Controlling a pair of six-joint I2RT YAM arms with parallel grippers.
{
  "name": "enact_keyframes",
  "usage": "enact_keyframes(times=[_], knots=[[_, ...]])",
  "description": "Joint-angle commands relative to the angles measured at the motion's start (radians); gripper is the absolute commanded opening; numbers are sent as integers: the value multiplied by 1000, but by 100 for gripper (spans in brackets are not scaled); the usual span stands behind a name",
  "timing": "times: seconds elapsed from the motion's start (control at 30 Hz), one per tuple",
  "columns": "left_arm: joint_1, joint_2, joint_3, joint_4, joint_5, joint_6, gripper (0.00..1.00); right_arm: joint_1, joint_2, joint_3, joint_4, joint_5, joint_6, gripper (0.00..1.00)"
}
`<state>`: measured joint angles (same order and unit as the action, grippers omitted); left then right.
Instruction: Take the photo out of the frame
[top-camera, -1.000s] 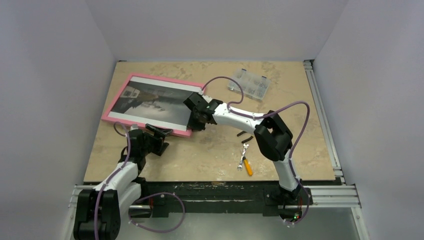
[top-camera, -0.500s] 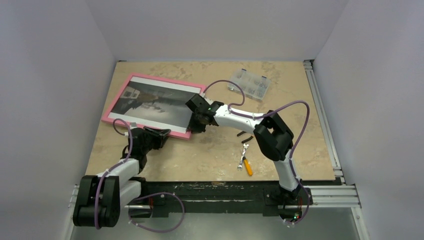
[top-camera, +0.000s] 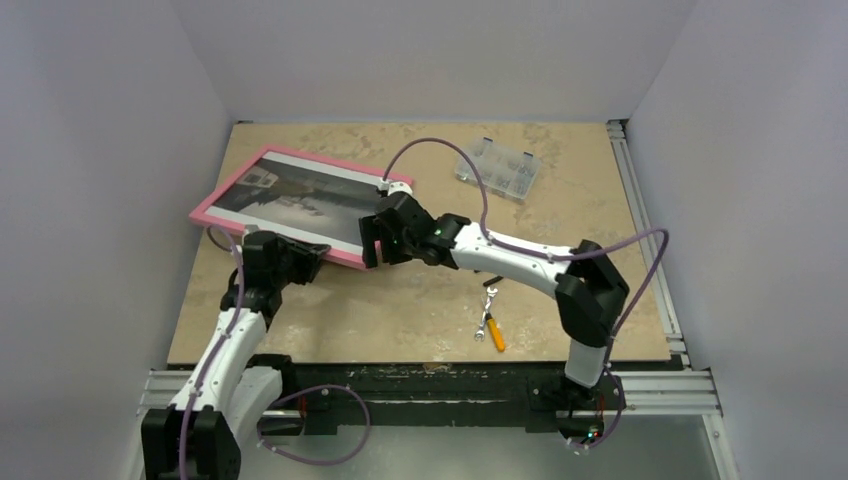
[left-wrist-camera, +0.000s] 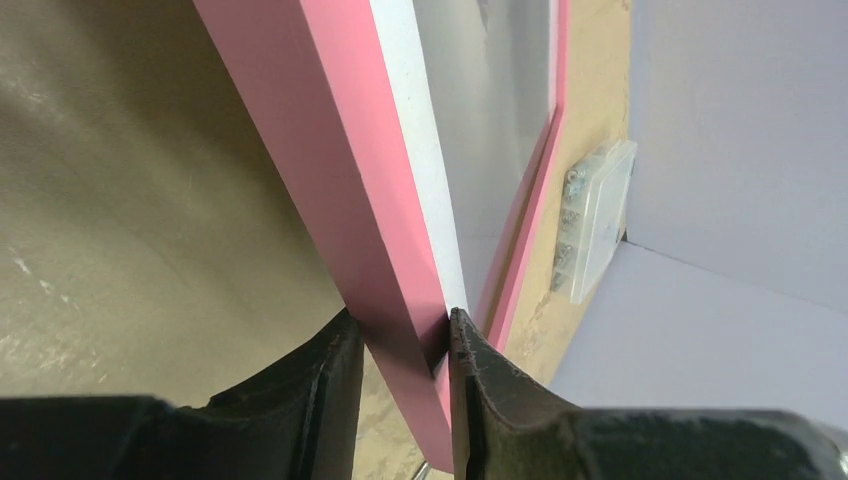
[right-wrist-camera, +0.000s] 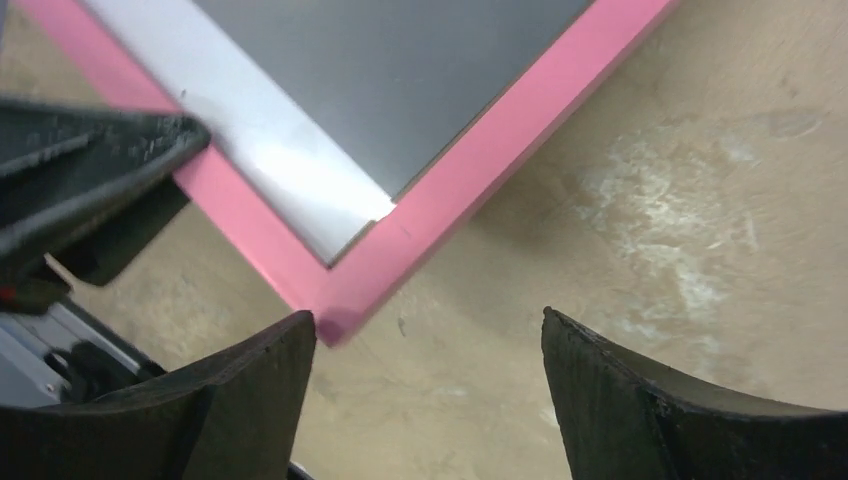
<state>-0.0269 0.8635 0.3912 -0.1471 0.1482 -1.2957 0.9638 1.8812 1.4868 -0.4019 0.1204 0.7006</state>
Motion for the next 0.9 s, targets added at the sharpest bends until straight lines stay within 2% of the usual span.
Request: enact_keyframes(times=[0.0,0.1,0.2,0.3,0.37,0.57,0.73,0.87], knots=[[-8,-67,159,-337,-49,143,0,32,-187,-127,152,154,-340,82],[-10,-114,198,-420,-67,154,0,43,-269,-245,251,179,-443,82],[-10,-137,228,-480,-61,157,0,95,-369,-405,454,243,-593,93],[-11,-145,264,-542,-59,175,0,110,-456,-541,634,225,-727,98],[-11,-153,285,-570,-60,189,0,111,-494,-598,680,216,-787,99],[-11,-189,329,-627,-66,202,0,114,-512,-639,692,169,-928,98],[-12,-207,366,-675,-61,211,0,143,-520,-740,928,41,-1065,97],[-12,-221,390,-710,-55,211,0,249,-421,-680,973,123,-1176,96]])
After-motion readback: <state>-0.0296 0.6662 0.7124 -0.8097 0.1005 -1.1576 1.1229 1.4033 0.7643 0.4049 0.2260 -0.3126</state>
